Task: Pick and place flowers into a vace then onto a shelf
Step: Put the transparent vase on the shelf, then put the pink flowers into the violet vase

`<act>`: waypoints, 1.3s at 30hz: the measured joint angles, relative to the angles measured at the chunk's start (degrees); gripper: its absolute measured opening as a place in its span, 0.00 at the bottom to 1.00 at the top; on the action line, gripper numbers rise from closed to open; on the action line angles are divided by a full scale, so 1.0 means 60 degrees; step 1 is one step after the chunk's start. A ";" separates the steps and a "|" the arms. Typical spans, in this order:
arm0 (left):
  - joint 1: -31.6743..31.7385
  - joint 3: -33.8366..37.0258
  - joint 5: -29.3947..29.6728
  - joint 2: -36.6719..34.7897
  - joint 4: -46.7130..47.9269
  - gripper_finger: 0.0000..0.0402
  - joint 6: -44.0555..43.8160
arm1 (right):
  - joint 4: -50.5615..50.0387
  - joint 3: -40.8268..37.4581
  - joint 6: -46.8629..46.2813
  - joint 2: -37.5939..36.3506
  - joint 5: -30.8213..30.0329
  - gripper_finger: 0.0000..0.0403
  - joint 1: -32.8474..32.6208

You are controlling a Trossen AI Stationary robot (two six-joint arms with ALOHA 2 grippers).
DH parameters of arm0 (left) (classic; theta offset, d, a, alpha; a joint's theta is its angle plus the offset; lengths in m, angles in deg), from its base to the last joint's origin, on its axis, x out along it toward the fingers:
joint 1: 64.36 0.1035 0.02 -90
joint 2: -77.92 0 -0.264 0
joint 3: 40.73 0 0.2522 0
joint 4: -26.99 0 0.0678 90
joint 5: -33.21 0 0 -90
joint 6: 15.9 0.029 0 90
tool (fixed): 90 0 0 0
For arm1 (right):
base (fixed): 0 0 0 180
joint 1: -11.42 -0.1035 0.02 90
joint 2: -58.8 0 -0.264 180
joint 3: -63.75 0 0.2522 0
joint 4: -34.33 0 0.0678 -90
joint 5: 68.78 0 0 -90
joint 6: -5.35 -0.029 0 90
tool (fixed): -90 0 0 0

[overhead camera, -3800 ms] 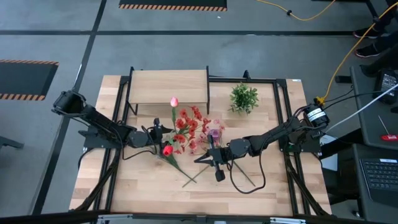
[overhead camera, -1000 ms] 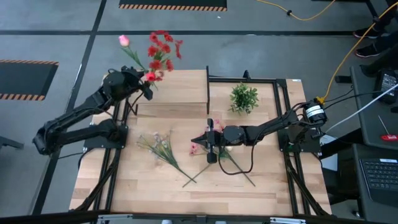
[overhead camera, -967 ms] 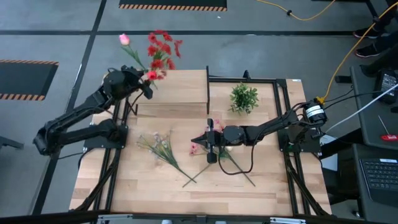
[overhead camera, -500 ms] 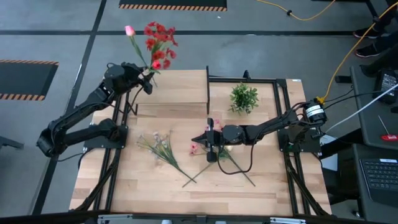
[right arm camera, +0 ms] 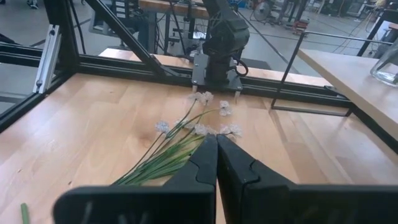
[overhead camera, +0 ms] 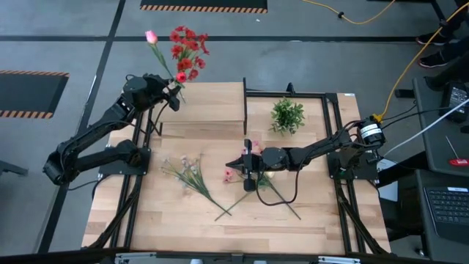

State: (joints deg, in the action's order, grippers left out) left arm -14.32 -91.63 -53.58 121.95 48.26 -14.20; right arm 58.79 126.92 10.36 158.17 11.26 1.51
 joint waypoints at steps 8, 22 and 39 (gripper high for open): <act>0.0000 0.0000 0.0051 -0.0007 0.0048 0.50 -0.0084 | 0.0000 0.0000 0.0004 0.0000 0.0000 0.01 0.0000; 0.0000 0.0000 -0.0042 -0.0004 0.0138 0.53 -0.0080 | 0.0000 0.0000 0.0004 0.0000 0.0000 0.01 0.0000; -0.0011 0.0000 -0.0065 -0.0801 0.0823 0.58 -0.0153 | -0.0003 0.0000 0.0037 0.0000 0.0000 0.01 0.0000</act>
State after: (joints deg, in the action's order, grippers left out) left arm -14.39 -91.63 -53.97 117.14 53.20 -15.12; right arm 58.77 126.92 10.59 158.17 11.26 1.51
